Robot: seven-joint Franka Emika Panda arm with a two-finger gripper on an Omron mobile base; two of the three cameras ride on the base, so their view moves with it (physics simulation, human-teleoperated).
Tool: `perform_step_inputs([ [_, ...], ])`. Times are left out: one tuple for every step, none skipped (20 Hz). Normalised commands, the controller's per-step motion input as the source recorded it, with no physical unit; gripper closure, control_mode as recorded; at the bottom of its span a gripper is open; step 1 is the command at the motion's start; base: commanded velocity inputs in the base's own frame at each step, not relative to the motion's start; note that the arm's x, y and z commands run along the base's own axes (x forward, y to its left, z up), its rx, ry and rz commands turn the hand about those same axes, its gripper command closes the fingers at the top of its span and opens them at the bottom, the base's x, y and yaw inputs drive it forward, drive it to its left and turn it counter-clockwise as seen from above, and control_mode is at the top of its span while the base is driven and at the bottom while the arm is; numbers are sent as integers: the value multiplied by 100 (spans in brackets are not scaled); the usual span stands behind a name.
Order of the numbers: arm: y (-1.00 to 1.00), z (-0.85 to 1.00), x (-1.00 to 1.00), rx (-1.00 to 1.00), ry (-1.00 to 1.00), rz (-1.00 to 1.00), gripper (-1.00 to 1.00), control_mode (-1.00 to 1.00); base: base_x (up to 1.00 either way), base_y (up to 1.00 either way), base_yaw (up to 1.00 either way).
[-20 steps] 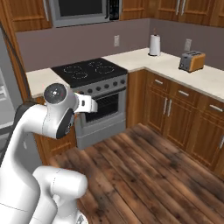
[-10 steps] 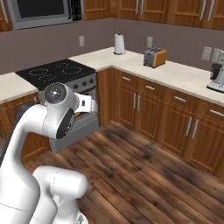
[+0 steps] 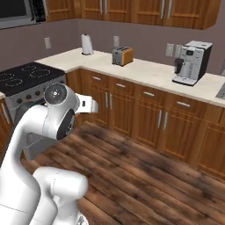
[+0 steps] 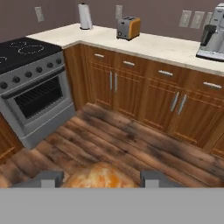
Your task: Retrieve the tangerine and orange from the fridge and place them into the bowl on the dining table.
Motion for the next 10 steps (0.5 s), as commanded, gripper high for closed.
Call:
perform_step_inputs([
  [0,0,0,0,0,0,100,100,-100,0,-41],
  [0,0,0,0,0,0,100,100,-100,0,-41],
  [0,0,0,0,0,0,100,100,-100,0,-41],
  [0,0,0,0,0,0,100,100,-100,0,-41],
  [0,0,0,0,0,0,100,100,-100,0,-41],
  [0,0,0,0,0,0,100,100,-100,0,-41],
  [0,0,0,0,0,0,100,100,-100,0,-42],
  [0,0,0,0,0,0,100,100,-100,0,-42],
  [0,0,0,0,0,0,100,100,-100,-1,-43],
  [0,0,0,0,0,0,100,100,-100,-2,-45],
])
